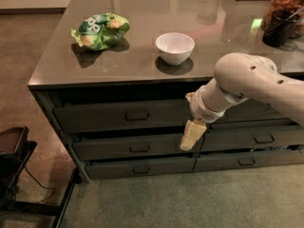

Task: Open top drawer

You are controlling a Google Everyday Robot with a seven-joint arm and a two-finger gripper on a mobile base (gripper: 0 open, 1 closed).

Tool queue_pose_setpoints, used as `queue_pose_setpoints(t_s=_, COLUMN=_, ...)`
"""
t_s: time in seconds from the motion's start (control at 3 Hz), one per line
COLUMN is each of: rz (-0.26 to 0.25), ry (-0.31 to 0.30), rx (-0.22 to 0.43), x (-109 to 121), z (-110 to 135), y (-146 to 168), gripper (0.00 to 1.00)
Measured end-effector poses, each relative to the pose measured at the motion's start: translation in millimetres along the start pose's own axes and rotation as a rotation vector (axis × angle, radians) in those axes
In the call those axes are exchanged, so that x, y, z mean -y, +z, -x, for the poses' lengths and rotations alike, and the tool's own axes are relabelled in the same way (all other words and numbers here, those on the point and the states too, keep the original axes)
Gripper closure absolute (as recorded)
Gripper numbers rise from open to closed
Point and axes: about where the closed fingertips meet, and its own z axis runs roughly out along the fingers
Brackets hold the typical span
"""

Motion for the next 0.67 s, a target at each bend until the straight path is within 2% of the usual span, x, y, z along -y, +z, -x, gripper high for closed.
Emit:
queue_pose_setpoints(t_s=0.33, rz=0.0, ry=0.0, rx=0.0, x=0, z=0, y=0, gripper=0.0)
queue_pose_setpoints(t_s=0.67, rz=-0.022, ry=-0.05, rx=0.013, x=2, z=5, y=15, gripper=0.0)
